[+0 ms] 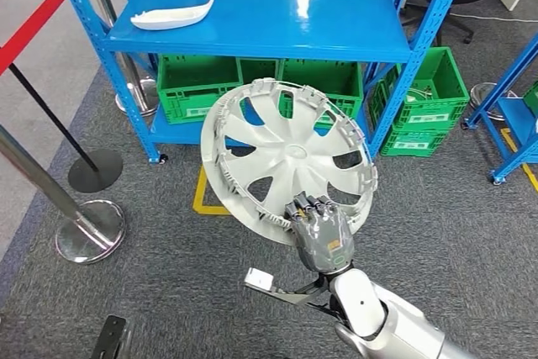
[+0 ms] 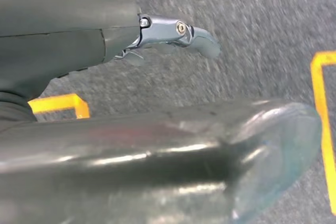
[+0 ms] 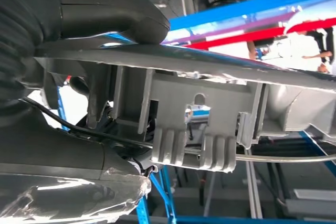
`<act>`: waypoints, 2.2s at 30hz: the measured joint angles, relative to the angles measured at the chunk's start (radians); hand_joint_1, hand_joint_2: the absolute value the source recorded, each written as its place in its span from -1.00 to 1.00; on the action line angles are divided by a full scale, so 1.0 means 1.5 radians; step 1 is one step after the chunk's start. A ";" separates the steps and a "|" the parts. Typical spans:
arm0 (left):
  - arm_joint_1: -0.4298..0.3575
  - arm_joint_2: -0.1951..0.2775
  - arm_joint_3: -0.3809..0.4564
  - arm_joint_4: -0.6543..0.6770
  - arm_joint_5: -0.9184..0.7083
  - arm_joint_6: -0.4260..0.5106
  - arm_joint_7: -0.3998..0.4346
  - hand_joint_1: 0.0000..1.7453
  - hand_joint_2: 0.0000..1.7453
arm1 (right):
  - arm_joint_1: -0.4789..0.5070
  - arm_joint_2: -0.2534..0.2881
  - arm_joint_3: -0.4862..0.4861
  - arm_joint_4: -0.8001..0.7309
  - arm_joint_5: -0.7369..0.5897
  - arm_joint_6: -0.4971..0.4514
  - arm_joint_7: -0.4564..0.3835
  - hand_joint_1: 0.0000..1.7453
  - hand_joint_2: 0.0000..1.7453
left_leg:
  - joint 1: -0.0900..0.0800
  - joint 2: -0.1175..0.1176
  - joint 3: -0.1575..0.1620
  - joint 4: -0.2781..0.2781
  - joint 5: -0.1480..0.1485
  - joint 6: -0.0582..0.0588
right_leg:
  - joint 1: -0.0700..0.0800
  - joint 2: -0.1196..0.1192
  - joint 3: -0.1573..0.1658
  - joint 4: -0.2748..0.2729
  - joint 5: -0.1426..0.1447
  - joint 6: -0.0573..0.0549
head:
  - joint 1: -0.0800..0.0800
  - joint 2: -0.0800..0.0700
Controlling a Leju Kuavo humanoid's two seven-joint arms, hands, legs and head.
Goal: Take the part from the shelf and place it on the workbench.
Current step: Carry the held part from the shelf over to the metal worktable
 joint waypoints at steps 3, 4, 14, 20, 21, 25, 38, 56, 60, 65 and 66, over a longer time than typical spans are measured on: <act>0.001 0.001 0.000 0.000 -0.005 0.000 0.001 -1.00 -1.00 | -0.008 -0.002 0.026 0.008 0.000 0.000 0.029 1.00 1.00 | -0.003 0.000 -0.033 0.002 0.027 0.000 | 0.001 0.000 -0.002 0.102 -0.029 0.000 | 0.001 0.000; 0.001 0.000 0.000 0.000 -0.006 0.001 0.001 -1.00 -1.00 | -0.010 -0.004 0.033 0.010 0.000 0.000 0.036 1.00 1.00 | -0.003 0.000 -0.044 0.002 0.035 -0.001 | 0.001 0.000 0.018 0.094 -0.013 -0.001 | 0.001 0.000; 0.011 -0.006 0.003 0.000 -0.009 0.009 -0.001 -1.00 -1.00 | -0.036 -0.015 0.085 0.016 0.000 0.000 0.073 1.00 1.00 | 0.001 -0.001 -0.097 0.043 0.022 -0.036 | 0.006 0.001 0.134 -0.109 0.016 -0.039 | 0.000 0.000; 0.012 -0.008 0.008 0.000 -0.010 0.015 -0.001 -1.00 -1.00 | -0.043 -0.020 0.106 0.019 0.000 0.000 0.089 1.00 1.00 | 0.002 -0.001 -0.084 0.177 -0.029 -0.043 | 0.005 0.001 0.067 -0.107 0.069 -0.037 | -0.002 0.000; 0.011 -0.008 0.009 0.000 -0.011 0.016 -0.001 -1.00 -1.00 | -0.046 -0.021 0.108 0.020 0.000 0.000 0.090 1.00 1.00 | 0.002 -0.001 -0.048 0.137 -0.020 -0.042 | 0.005 0.001 0.058 -0.107 0.076 -0.034 | -0.003 0.000; 0.009 -0.009 0.012 0.000 -0.014 0.017 0.000 -1.00 -1.00 | -0.062 -0.029 0.116 0.019 -0.001 0.000 0.092 1.00 1.00 | -0.003 -0.002 0.047 -0.004 -0.045 -0.023 | 0.007 0.001 0.040 -0.104 0.102 -0.020 | -0.002 0.000; 0.015 -0.012 0.016 0.000 -0.020 0.017 0.000 -1.00 -1.00 | -0.094 -0.057 0.135 0.010 -0.001 0.000 0.092 1.00 1.00 | -0.002 0.000 0.004 0.000 0.000 -0.001 | 0.003 0.001 0.024 0.023 0.006 -0.002 | 0.003 0.000; 0.015 -0.011 0.018 0.000 -0.033 0.016 0.002 -1.00 -1.00 | -0.111 -0.082 0.139 -0.020 -0.001 0.028 0.092 1.00 1.00 | -0.008 -0.001 -0.035 0.005 0.029 -0.008 | 0.005 0.002 0.091 -0.099 0.047 -0.012 | 0.001 0.000; 0.015 -0.012 0.018 0.000 -0.033 0.017 0.002 -1.00 -1.00 | -0.117 -0.084 0.139 -0.025 -0.001 0.031 0.092 1.00 1.00 | -0.001 -0.006 -0.036 -0.005 0.040 -0.002 | 0.005 0.000 0.073 -0.066 0.022 -0.002 | 0.004 0.000; 0.016 -0.012 0.020 0.000 -0.033 0.017 0.002 -1.00 -1.00 | -0.119 -0.087 0.141 -0.033 -0.001 0.042 0.092 1.00 1.00 | 0.002 -0.025 -0.043 -0.004 0.046 -0.003 | 0.000 0.001 0.016 0.088 -0.051 0.008 | 0.007 0.000; 0.016 -0.013 0.021 0.000 -0.033 0.017 0.002 -1.00 -1.00 | -0.119 -0.088 0.141 -0.034 -0.001 0.043 0.092 1.00 1.00 | 0.004 -0.032 -0.045 -0.002 0.047 -0.005 | -0.001 0.003 0.034 0.060 -0.035 0.009 | 0.007 0.000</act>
